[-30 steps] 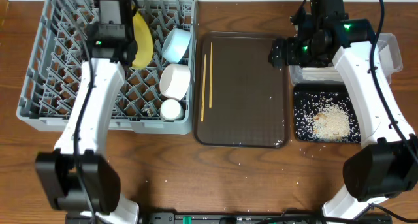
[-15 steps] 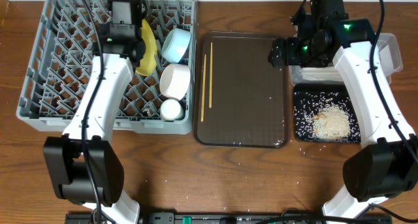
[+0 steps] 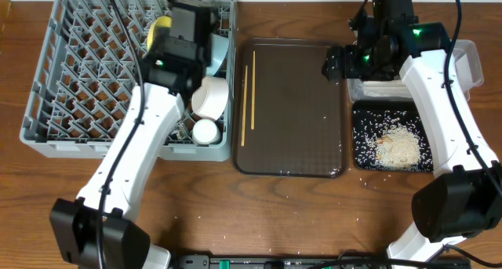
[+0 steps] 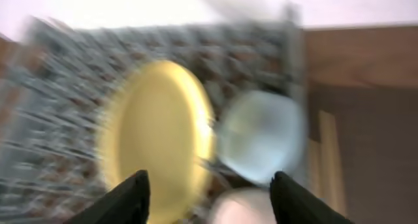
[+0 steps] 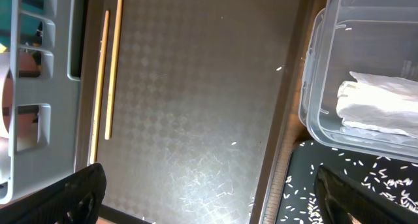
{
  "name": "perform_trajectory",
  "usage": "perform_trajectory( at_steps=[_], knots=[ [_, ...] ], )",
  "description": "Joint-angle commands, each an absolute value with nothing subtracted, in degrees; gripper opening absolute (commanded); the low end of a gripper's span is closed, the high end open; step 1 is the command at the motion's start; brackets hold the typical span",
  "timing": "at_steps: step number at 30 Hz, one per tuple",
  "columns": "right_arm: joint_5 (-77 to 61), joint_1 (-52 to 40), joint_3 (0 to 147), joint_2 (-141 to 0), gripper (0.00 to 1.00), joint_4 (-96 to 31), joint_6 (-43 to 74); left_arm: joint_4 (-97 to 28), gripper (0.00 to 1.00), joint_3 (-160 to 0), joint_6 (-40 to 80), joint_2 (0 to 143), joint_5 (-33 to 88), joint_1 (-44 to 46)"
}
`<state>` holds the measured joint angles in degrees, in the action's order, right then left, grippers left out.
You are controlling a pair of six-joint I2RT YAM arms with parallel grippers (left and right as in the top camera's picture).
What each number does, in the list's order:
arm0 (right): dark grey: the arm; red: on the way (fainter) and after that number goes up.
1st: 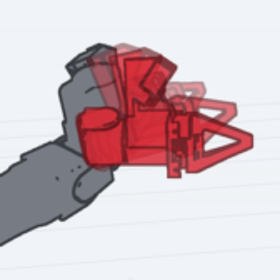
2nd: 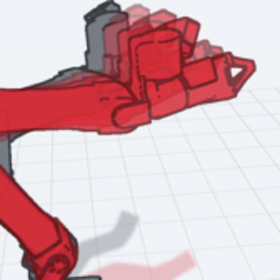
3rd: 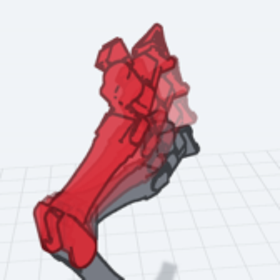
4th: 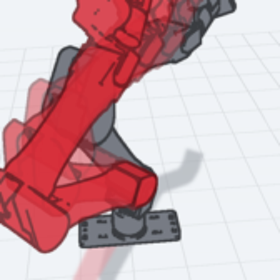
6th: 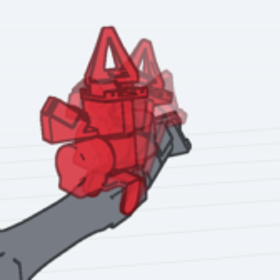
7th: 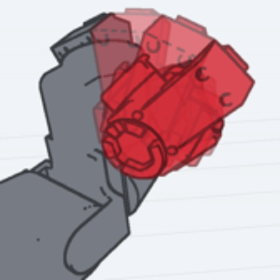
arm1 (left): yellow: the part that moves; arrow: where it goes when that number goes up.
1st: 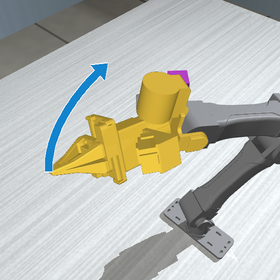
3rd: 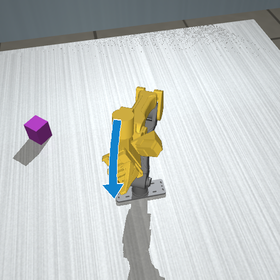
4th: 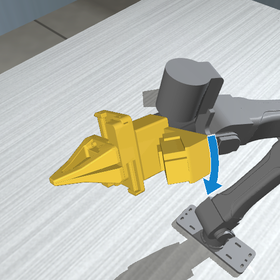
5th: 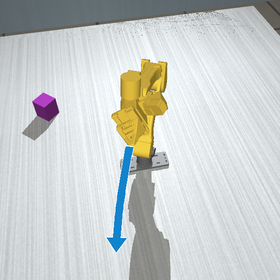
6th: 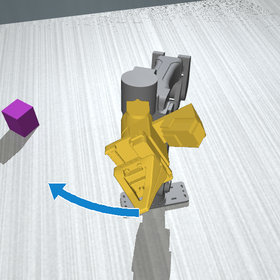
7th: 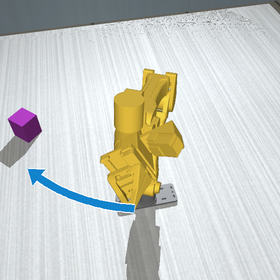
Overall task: Sort waste into correct bins and load items into the dishwasher
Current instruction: 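Grasp one wooden chopstick on the brown tray with the left gripper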
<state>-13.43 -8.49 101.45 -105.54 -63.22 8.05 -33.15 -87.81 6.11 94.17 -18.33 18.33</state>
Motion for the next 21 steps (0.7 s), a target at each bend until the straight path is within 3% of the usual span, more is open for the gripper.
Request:
perform_trajectory(
  at_steps=[1, 10, 21],
  knots=[
    [-13.32, -9.06, 101.45, -105.23, 0.99, -63.24, 7.62, -35.68, 0.57, -88.03, 19.97, 95.98, -7.4, 21.93],
    [-13.3, -9.06, 101.45, -105.23, 0.99, -63.24, 7.62, -36.8, 0.53, -88.01, 27.59, 105.56, -4.29, 31.03],
    [-13.3, -9.06, 101.45, -105.23, 0.99, -63.24, 7.64, -34.68, 0.53, -88.01, 31.0, 117.3, -3.4, 32.23]
  ],
)
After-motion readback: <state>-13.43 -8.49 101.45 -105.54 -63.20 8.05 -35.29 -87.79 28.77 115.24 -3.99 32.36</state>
